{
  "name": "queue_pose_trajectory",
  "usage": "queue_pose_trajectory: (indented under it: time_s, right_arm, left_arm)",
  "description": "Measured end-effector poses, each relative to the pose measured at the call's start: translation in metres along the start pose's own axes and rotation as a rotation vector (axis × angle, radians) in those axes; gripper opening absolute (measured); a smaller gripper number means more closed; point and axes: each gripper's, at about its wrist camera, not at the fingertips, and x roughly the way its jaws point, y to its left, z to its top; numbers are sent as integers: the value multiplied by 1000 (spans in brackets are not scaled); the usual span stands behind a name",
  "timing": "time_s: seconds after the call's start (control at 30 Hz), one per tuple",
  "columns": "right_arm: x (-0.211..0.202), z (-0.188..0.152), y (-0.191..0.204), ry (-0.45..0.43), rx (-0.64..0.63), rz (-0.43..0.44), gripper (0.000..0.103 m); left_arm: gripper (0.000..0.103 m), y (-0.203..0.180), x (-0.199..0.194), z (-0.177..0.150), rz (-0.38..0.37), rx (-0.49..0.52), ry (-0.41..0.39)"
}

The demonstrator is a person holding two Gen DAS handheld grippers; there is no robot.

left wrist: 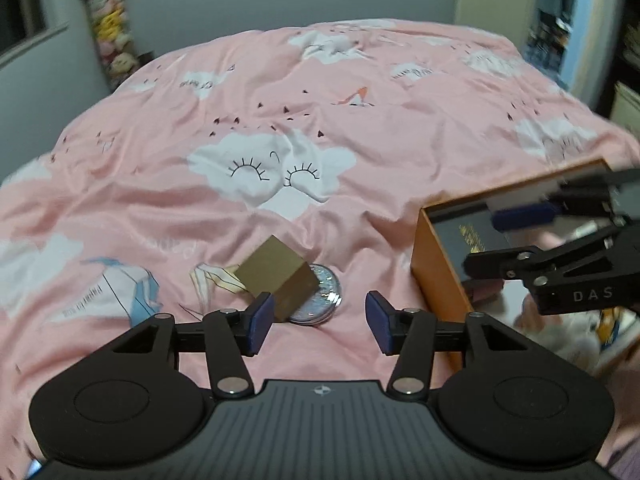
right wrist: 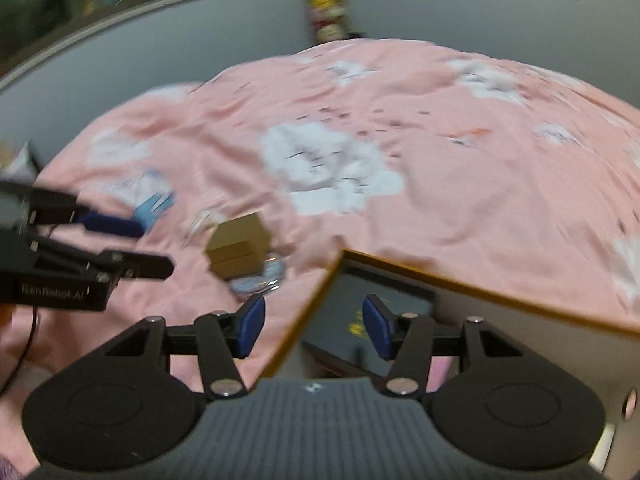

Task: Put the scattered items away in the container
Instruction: 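Move both grippers to the tan cube box resting on the glittery mirror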

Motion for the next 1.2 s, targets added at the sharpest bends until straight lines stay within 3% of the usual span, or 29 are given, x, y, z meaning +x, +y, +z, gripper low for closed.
queue_pose_trajectory:
  time_s: [0.07,0.13,0.23,0.4,0.63,1.2]
  right_arm:
    - [9,9,10,35,-69,20,64]
    - [19,16,19,73,-129,48,77]
    - [35,27,29,121,-193,77,81]
    - [70,44,39,211,-258,136,81]
    - [115,57,44,305,-345,133,81]
    - [178,69,39,454,-399,201,77]
  left_arm:
    - [60,2,0,0,15,70,-5]
    - [61,5,2,0,23,140,4]
    - [66,10,9,1,6,211,22]
    - [66,24,31,6,-31,272,87]
    - [67,40,72,13,-34,333,193]
    - [68,56,129,22,-160,429,259]
